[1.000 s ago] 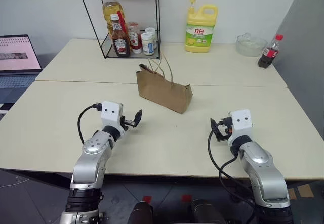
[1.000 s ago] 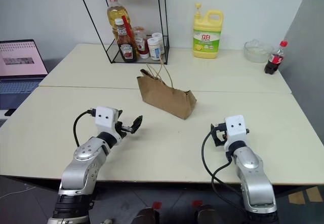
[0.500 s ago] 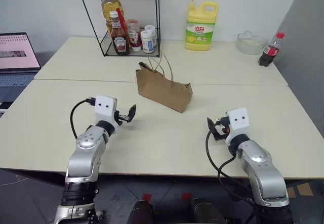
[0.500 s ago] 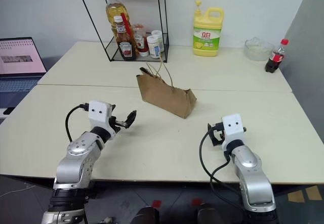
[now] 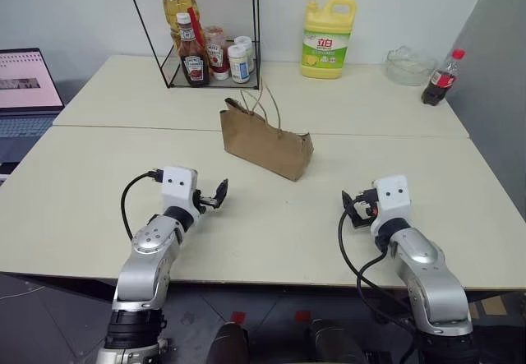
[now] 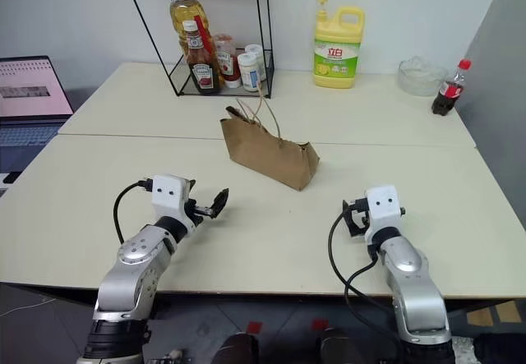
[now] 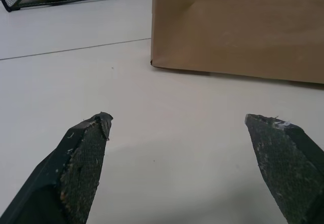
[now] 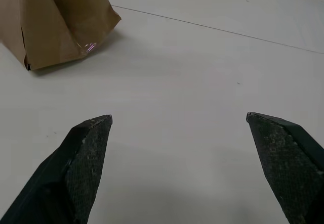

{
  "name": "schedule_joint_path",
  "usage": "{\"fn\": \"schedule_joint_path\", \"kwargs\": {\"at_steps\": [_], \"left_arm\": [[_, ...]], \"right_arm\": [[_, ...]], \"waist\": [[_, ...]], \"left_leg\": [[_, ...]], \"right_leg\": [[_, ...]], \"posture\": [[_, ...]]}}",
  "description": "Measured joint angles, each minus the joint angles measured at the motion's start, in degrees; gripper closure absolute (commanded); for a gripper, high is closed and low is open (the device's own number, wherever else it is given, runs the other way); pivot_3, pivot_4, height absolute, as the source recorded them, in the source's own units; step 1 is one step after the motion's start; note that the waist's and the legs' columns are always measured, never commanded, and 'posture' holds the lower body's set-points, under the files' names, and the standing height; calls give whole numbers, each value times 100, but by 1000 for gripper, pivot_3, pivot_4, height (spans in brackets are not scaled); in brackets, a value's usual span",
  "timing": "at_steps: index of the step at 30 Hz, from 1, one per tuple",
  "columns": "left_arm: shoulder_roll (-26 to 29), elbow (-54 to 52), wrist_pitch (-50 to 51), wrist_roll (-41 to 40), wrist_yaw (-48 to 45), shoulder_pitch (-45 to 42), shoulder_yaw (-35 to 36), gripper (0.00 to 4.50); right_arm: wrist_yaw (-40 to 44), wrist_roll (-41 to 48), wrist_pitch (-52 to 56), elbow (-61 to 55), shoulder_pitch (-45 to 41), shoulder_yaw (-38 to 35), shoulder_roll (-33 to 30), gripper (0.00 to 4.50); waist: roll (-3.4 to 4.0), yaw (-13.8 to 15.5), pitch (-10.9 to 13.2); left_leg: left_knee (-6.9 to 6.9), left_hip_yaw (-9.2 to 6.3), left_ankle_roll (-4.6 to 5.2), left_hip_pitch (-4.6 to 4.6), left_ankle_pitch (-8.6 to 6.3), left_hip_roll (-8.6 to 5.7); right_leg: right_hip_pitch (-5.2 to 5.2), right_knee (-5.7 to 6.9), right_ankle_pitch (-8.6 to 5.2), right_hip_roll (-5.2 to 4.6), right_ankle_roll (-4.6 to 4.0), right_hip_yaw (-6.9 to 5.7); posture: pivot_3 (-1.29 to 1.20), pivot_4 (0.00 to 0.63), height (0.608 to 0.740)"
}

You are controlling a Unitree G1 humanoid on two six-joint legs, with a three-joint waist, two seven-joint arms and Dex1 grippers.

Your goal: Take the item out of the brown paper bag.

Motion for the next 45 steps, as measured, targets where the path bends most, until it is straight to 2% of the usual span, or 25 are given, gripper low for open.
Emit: {"fn": "schedule_joint_path", "kwargs": {"at_steps": [6,12,15,21,26,31,37,45], "left_arm": [[398,568,-105,2,-140,-705,190,0],[566,1057,-253,12,-321,-1047,210,0],[763,1584,-396,87,-506,-1567,186,0],[1103,3331,-1167,490,-893,-3605,-49,0],[1118,5024,-1840,987,-1098,-4776,-469,0],[944,6575,-2447,1492,-1170,-5853,-842,0],[680,7543,-2827,1992,-1325,-6396,-1252,0],[948,7479,-3009,2152,-2337,-6316,-1421,0]], "right_arm": [[93,73,8,-14,-96,87,-7,45],[146,221,70,-248,-52,120,11,45],[253,419,114,-349,-61,135,36,45],[512,850,317,-629,-346,226,31,45],[553,905,462,-665,-361,243,-24,45],[452,903,490,-700,-303,297,-14,45],[324,877,499,-709,-285,343,44,45],[214,866,501,-743,-123,350,67,45]], "waist": [[-4,-1,5],[-6,5,7],[-17,4,22],[-29,56,38],[-29,87,39],[-30,103,39],[-30,80,39],[-30,69,39]], "left_leg": [[-7,1,0,-11,0,0],[-32,0,-2,-13,1,1],[-33,-3,-2,-14,2,2],[-34,-2,-2,-20,2,-2],[-48,0,-2,-34,2,-2],[-38,-2,-15,-116,11,-4],[-42,-1,-17,-112,12,-4],[-40,-1,-16,-107,14,-3]], "right_leg": [[-8,-13,0,-1,0,0],[-13,-31,4,-2,-5,-4],[-16,-29,3,0,-4,-10],[-15,-44,6,-1,-1,-11],[-29,-64,7,-1,-2,-10],[-110,-46,9,-1,-4,-16],[-111,-45,9,-2,-4,-15],[-113,-22,8,-1,-4,-15]], "posture": [[0,150,740],[0,150,740],[0,150,740],[0,150,740],[0,150,740],[0,150,740],[0,150,740],[0,150,740]]}}
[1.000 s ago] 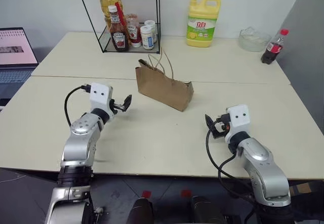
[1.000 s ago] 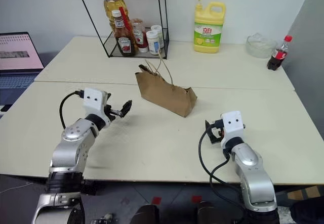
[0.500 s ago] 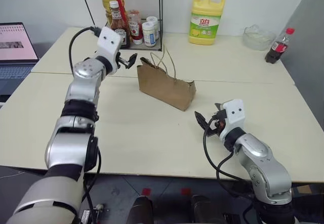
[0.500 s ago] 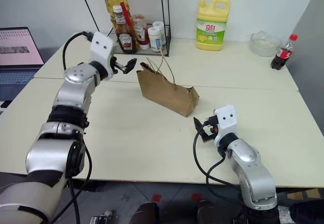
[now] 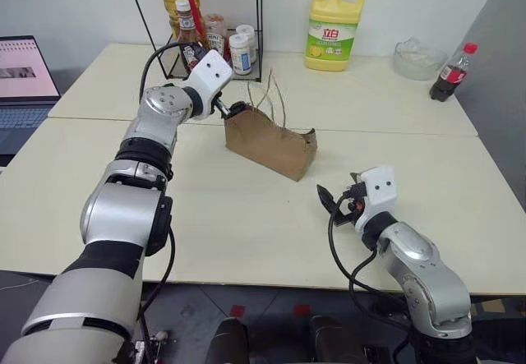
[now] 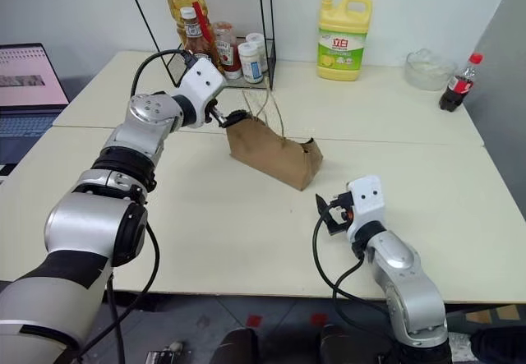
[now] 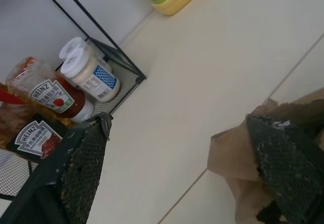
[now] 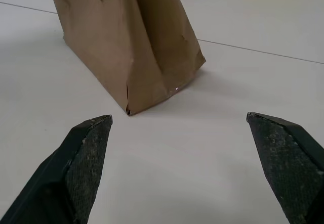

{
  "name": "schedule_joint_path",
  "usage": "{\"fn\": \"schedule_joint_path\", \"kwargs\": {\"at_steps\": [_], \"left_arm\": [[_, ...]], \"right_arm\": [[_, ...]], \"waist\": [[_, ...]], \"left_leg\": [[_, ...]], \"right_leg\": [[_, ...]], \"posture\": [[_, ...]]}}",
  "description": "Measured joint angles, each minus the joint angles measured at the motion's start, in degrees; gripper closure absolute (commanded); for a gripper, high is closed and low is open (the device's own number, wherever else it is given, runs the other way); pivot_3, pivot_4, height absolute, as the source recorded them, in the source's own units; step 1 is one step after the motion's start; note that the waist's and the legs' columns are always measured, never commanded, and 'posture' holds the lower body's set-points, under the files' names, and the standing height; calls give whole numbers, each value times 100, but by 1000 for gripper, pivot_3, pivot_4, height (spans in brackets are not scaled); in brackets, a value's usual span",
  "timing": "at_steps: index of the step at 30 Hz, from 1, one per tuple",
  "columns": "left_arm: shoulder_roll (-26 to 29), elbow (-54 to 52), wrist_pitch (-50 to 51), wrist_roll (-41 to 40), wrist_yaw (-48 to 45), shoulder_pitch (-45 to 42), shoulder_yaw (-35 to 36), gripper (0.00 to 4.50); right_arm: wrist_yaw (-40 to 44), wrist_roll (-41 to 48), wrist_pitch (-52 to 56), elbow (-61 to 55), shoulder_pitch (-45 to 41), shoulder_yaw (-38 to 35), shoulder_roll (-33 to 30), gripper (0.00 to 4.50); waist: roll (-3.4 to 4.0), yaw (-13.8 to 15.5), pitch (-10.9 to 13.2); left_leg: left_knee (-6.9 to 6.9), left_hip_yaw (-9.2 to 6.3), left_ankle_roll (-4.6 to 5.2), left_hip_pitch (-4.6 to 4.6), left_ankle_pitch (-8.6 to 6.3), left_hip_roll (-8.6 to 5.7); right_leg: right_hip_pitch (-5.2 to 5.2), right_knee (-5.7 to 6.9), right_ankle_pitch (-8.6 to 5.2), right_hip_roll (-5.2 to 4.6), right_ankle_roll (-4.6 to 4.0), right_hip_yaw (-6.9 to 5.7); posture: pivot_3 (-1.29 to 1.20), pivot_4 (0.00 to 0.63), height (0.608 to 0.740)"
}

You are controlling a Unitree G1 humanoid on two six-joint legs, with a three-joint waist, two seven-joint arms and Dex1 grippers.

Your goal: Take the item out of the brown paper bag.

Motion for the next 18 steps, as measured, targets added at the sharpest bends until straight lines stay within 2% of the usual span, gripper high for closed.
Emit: {"fn": "schedule_joint_path", "kwargs": {"at_steps": [6,13,18], "left_arm": [[481,-1486,454,-175,-1059,937,-1,0],[1098,-4088,1919,-473,-1957,2720,39,0],[1266,-5754,2941,-784,-2269,3781,33,0]], "right_arm": [[21,6,-13,24,-20,64,22,45],[156,55,-59,220,-150,62,-59,45],[250,111,-87,299,-195,40,-115,45]], "waist": [[1,-20,-1],[2,15,0],[3,31,0]], "left_leg": [[1,0,-10,5,6,3],[15,-4,-4,6,5,2],[20,-7,6,6,2,4]], "right_leg": [[3,8,0,-1,-1,1],[4,31,-1,-1,-2,2],[2,40,-1,1,-2,1]], "posture": [[0,150,740],[0,150,740],[0,150,740]]}}
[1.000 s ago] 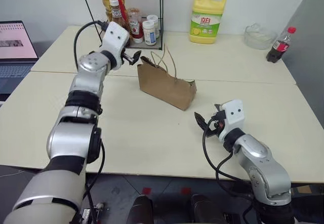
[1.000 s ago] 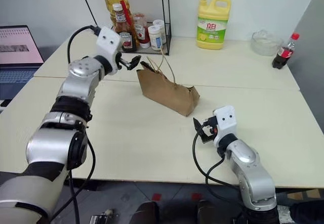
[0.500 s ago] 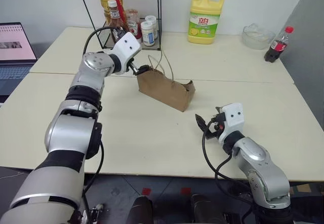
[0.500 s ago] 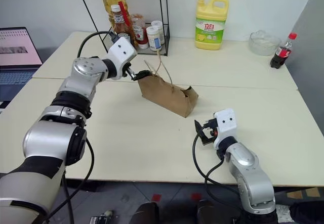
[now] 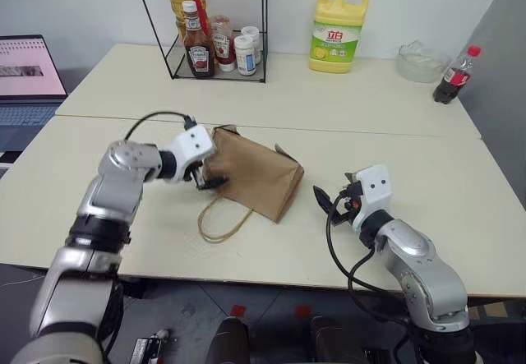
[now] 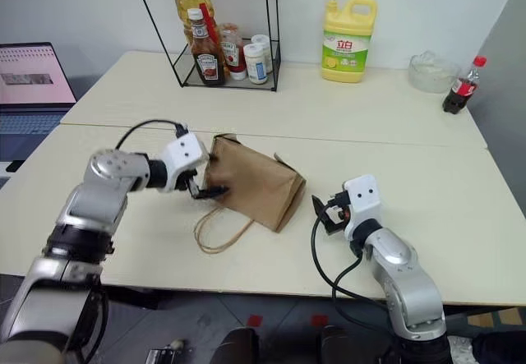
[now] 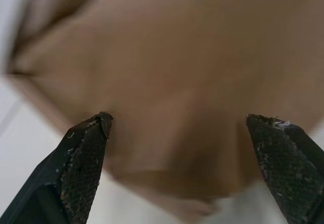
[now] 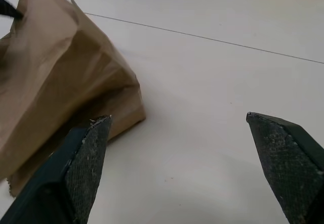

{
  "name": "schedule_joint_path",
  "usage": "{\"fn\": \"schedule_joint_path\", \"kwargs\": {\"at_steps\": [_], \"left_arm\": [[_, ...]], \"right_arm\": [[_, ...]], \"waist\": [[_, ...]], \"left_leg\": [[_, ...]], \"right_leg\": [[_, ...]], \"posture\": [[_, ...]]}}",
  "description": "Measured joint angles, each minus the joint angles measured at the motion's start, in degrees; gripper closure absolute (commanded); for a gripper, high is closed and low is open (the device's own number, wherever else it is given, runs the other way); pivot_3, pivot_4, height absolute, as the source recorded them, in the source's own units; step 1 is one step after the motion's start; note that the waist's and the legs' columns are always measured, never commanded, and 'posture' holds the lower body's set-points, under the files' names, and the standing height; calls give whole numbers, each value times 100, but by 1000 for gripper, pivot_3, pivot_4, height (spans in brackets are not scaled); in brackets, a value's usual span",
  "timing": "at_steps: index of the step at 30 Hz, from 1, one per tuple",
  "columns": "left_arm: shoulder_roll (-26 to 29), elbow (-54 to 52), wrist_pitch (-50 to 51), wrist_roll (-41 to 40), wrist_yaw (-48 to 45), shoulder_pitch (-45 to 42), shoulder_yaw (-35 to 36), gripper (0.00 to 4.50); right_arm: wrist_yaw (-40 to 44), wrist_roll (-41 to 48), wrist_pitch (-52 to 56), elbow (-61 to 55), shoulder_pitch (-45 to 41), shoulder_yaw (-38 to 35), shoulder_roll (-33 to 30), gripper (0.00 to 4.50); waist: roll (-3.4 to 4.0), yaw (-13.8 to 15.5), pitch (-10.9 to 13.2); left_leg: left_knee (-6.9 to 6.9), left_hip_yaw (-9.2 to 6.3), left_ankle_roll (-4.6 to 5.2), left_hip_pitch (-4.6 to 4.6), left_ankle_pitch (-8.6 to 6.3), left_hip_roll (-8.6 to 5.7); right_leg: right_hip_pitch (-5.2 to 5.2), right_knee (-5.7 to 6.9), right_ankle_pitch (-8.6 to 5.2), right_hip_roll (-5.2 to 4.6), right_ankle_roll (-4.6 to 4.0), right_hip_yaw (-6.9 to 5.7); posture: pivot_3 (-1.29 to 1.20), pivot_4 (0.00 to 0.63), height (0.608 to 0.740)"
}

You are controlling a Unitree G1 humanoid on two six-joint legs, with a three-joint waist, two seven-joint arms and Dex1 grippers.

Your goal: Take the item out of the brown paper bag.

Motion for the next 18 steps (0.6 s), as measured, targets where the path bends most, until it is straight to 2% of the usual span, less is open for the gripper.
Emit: {"fn": "schedule_joint_path", "kwargs": {"at_steps": [4,9,14,18], "left_arm": [[193,-963,530,-184,-62,560,17,0],[629,-1180,491,-433,-124,588,218,0],[1136,-972,-743,-744,-605,484,584,0],[1495,-195,-2707,-509,-985,1000,481,0]], "right_arm": [[13,37,-21,76,-1,-18,-37,45],[24,80,-68,94,2,-33,-78,45],[160,87,-122,123,-2,42,-210,45],[273,89,-176,203,4,71,-286,45]], "waist": [[1,-13,1],[1,-13,1],[3,-10,3],[11,-36,7]], "left_leg": [[0,1,1,4,0,1],[0,1,3,4,0,1],[-1,4,3,6,0,1],[-4,6,3,12,0,3]], "right_leg": [[-1,3,0,1,0,2],[-2,4,-1,2,-1,2],[-3,3,-1,2,-1,4],[-4,5,-3,2,-6,5]], "posture": [[0,150,740],[0,150,740],[0,150,740],[0,150,740]]}}
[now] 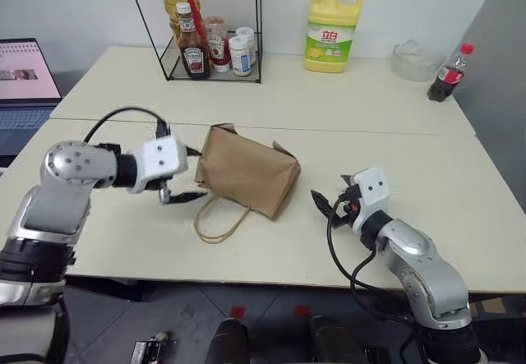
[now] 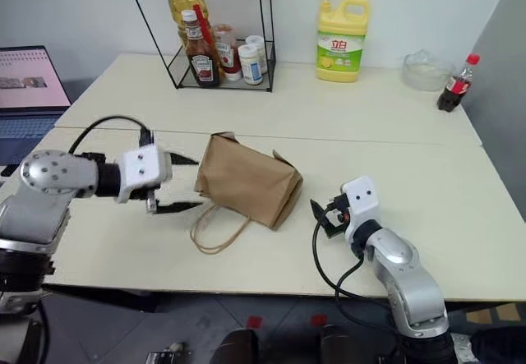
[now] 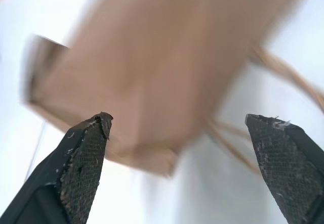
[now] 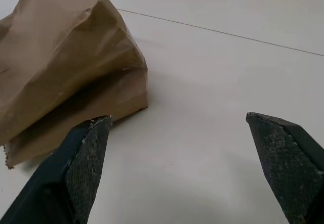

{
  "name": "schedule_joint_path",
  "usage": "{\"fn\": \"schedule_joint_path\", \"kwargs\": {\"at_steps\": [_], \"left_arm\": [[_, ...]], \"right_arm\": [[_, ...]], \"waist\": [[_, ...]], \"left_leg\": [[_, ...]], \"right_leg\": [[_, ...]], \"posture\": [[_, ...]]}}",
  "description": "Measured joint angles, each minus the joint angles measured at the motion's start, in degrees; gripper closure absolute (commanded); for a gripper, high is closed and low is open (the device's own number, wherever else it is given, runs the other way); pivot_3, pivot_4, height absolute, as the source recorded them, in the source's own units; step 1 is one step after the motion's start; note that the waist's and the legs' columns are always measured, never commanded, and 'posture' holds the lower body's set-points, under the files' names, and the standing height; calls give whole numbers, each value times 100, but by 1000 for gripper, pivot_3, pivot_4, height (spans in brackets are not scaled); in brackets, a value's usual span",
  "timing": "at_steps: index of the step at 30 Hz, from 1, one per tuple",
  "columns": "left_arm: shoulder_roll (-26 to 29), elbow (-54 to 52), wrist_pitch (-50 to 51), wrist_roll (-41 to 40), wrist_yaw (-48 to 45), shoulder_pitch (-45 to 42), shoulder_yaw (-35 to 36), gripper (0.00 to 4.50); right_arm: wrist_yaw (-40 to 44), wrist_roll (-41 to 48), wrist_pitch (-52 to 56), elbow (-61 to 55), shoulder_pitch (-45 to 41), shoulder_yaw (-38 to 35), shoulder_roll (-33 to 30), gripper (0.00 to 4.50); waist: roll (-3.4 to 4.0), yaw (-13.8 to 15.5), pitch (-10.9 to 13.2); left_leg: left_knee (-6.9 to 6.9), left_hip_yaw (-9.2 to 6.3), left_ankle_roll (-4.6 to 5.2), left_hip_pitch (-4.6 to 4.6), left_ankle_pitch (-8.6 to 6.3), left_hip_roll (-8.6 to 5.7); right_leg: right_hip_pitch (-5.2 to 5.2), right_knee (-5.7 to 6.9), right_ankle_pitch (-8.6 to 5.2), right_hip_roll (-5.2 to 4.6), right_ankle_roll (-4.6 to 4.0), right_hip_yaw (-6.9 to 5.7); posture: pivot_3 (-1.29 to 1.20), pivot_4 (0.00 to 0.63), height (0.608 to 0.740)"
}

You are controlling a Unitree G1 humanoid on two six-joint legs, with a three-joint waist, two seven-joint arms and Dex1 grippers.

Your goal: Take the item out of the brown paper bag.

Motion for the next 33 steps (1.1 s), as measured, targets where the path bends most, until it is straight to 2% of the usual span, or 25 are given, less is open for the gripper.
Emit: {"fn": "schedule_joint_path", "kwargs": {"at_steps": [6,13,16,22,25,29,33], "left_arm": [[-7,864,-1600,313,4,74,-194,0],[-497,1160,-2482,488,519,-182,-282,0],[-541,1199,-2756,503,564,-211,-370,0],[-541,1275,-3298,620,532,-206,-650,0],[-618,1288,-3337,596,520,-203,-759,594],[-884,941,-2477,98,475,-193,-760,1826],[-901,302,-1512,-297,397,-166,-743,3117]], "right_arm": [[44,1,-40,19,-29,24,10,45],[-10,0,-40,17,13,84,82,45],[-5,-1,-40,16,21,99,78,45],[268,-2,-136,40,0,90,-365,45],[450,4,-208,182,-79,-43,-618,0],[564,10,-272,249,-218,-102,-647,0],[772,14,-313,248,-259,-58,-801,0]], "waist": [[0,34,0],[-1,31,-1],[-1,22,-1],[-1,22,0],[-1,21,-1],[-1,12,-1],[-1,-14,-1]], "left_leg": [[2,0,1,-6,0,-2],[2,-1,1,-5,0,-1],[2,-1,1,-4,0,-1],[3,-1,2,-4,0,-2],[3,-1,2,-3,0,-2],[5,-2,2,-4,1,-1],[5,-2,2,-4,1,-2]], "right_leg": [[0,-2,0,-1,0,0],[0,2,0,0,0,-1],[0,3,0,0,0,0],[2,3,0,0,0,-1],[3,3,0,0,0,-2],[3,5,0,0,0,-2],[4,6,0,0,0,-1]], "posture": [[0,150,740],[0,150,740],[0,150,740],[0,150,740],[0,150,740],[0,150,740],[0,150,740]]}}
